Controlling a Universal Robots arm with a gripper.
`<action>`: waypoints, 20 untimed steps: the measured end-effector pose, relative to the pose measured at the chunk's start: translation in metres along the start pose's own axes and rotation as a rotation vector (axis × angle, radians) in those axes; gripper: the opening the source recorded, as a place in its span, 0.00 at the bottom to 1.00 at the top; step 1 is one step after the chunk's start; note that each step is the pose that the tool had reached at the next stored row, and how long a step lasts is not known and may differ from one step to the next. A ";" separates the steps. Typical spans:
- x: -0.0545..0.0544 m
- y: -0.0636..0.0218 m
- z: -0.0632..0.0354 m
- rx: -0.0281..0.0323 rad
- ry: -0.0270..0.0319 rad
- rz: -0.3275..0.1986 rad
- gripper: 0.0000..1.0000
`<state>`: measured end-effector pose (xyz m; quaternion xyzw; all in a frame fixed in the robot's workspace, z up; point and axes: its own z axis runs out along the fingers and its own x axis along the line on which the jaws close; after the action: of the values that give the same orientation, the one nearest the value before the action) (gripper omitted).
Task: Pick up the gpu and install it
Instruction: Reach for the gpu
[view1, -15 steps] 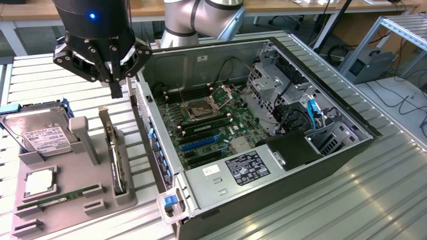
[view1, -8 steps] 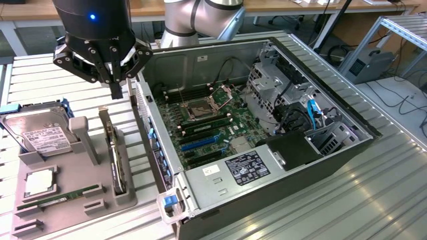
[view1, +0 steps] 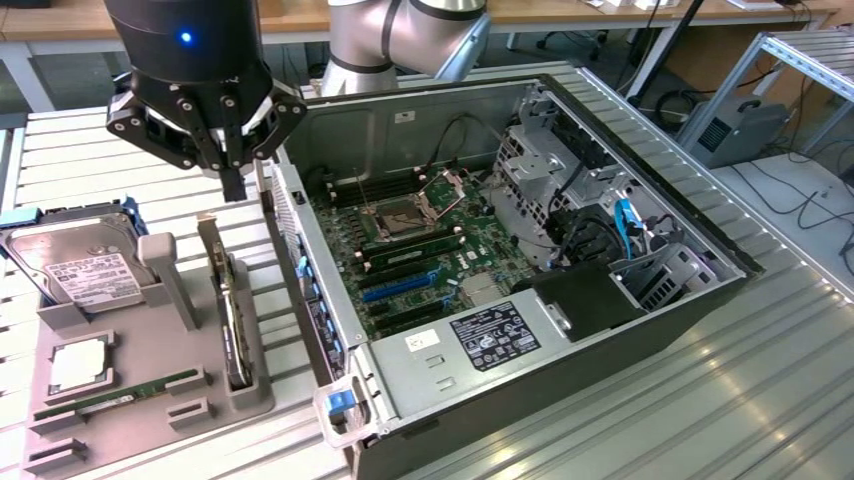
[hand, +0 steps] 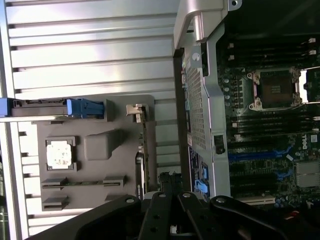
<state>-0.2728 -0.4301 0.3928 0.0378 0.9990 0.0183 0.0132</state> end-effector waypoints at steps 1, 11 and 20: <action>0.000 -0.0004 0.0000 0.0000 0.0000 0.000 0.11; 0.000 -0.0048 -0.0002 0.0008 -0.0001 0.000 0.11; -0.001 -0.0087 -0.0003 0.0015 -0.0001 0.000 0.11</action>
<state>-0.2728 -0.4388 0.3928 0.0378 0.9990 0.0176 0.0132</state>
